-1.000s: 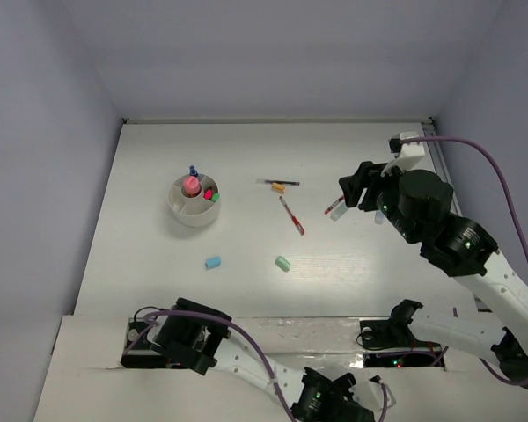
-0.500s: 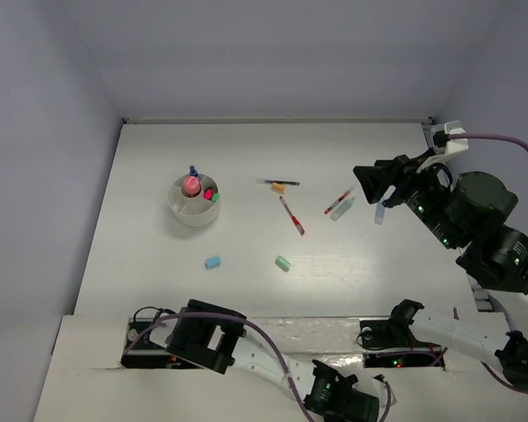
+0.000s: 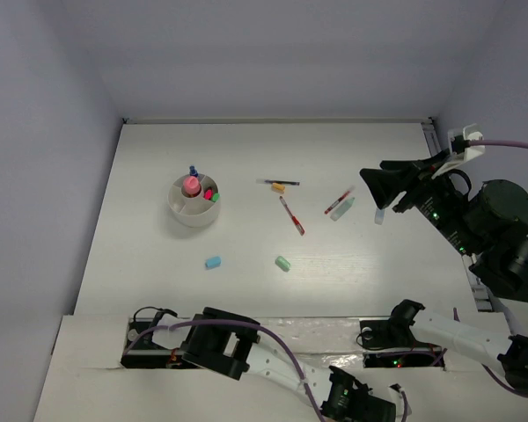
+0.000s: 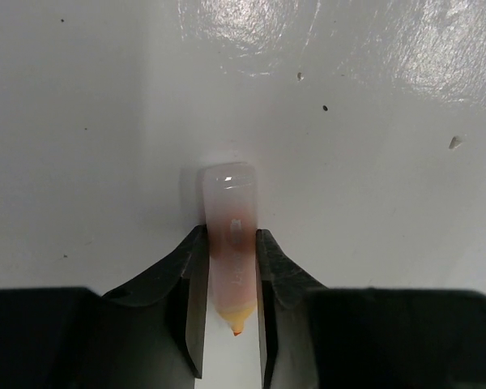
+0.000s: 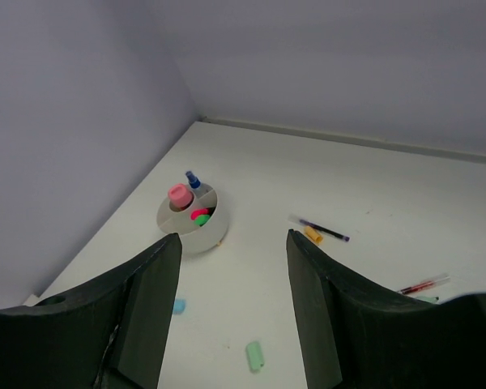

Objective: Sort the stationery into containers
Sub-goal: Pick up the pen from the center of the board.

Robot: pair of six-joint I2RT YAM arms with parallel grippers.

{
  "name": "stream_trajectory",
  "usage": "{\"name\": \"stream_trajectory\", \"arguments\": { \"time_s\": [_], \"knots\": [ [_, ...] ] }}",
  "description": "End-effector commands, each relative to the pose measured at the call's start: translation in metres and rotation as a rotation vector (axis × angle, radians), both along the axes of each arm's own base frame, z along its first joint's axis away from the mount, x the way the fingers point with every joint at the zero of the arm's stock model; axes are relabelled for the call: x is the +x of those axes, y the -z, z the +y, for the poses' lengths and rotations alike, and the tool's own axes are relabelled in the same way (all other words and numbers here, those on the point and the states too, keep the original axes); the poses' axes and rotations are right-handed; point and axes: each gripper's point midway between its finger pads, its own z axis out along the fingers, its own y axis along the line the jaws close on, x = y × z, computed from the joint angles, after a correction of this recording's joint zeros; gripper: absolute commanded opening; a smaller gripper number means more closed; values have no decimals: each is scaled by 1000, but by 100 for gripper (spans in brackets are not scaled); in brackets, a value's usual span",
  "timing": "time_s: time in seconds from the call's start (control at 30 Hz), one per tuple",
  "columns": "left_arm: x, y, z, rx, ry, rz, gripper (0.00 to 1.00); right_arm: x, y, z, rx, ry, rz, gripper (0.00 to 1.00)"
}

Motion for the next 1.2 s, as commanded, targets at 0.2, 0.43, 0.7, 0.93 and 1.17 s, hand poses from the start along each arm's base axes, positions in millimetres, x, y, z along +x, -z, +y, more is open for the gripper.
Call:
{"name": "stream_trajectory", "arguments": {
  "time_s": [0.2, 0.43, 0.7, 0.93, 1.17],
  "knots": [
    [41, 3, 19, 40, -114, -179, 0, -13, -22, -9, 63, -19, -74, 61],
    [69, -42, 19, -84, -236, -159, 0, -8, -9, -2, 54, -22, -48, 61],
    [124, -77, 29, -165, -406, -281, 0, -2, 16, 3, 42, -19, 1, 61],
    [235, -102, 64, -216, -675, -389, 0, 7, 33, 15, 28, -24, 36, 61],
    [346, -135, 123, -337, -985, -437, 0, 27, 96, 54, -45, -92, 151, 62]
  ]
}}
